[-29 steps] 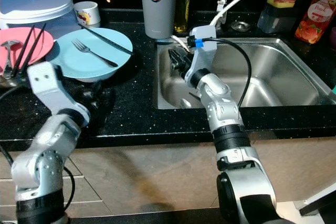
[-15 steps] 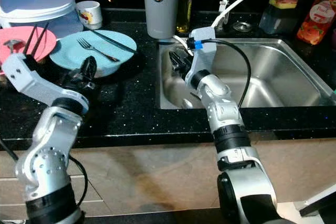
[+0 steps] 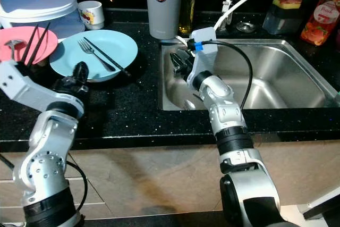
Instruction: Kitchen organization
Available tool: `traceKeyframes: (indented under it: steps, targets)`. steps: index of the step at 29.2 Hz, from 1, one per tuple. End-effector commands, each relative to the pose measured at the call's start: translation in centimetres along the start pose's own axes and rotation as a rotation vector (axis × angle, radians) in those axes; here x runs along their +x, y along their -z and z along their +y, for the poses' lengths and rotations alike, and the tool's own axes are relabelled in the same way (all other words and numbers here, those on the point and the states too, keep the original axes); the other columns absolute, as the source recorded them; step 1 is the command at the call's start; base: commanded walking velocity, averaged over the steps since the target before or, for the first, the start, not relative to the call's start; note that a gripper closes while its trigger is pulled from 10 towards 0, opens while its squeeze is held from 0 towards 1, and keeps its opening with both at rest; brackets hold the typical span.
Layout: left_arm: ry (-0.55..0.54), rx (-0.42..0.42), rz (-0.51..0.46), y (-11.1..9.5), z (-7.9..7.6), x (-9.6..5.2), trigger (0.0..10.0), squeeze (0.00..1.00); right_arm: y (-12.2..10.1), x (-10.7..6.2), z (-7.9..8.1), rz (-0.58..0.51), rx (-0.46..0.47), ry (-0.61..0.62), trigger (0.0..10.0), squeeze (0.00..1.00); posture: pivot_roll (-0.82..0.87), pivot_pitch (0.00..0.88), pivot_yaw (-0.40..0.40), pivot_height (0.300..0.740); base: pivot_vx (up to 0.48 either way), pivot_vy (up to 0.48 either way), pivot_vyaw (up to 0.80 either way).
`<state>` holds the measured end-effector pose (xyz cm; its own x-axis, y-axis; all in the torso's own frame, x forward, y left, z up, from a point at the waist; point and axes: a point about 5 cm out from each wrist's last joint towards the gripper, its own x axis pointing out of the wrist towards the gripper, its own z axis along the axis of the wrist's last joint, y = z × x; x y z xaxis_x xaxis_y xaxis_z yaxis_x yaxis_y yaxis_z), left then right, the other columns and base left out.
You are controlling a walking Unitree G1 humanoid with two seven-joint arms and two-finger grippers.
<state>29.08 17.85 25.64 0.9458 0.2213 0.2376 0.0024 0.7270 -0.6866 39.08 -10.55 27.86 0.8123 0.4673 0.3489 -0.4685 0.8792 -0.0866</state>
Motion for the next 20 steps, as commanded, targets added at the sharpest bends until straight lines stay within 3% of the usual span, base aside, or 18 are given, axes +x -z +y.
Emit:
traceKeyframes:
  steps: [1, 7, 12, 20]
  targets:
    - [0.005, -0.055, 0.0, 0.3, -0.6, -0.4, 10.0, 0.0, 0.3, 0.0, 0.1, 0.008, -0.009, -0.01, 10.0, 0.0, 0.08, 0.086, 0.0, 0.74, 0.0, 0.0, 0.0]
    - [-0.033, -0.039, 0.031, 0.8, -0.5, -1.2, 10.0, 0.0, 0.1, 0.0, 0.0, 0.004, -0.015, -0.011, 10.0, 0.0, 0.08, 0.08, 0.0, 0.74, 0.0, 0.0, 0.0]
    - [-0.098, 0.013, 0.09, 1.1, 1.1, -0.5, 10.0, 0.0, 0.2, 0.0, 0.2, 0.004, -0.016, -0.02, 10.0, 0.0, 0.08, 0.072, -0.004, 0.74, 0.0, 0.0, 0.0]
    - [-0.13, 0.048, 0.114, 1.1, 1.7, 0.2, 10.0, 0.0, 0.2, 0.0, 0.3, 0.001, -0.018, -0.022, 10.0, 0.0, 0.08, 0.07, 0.0, 0.74, 0.0, 0.0, 0.0]
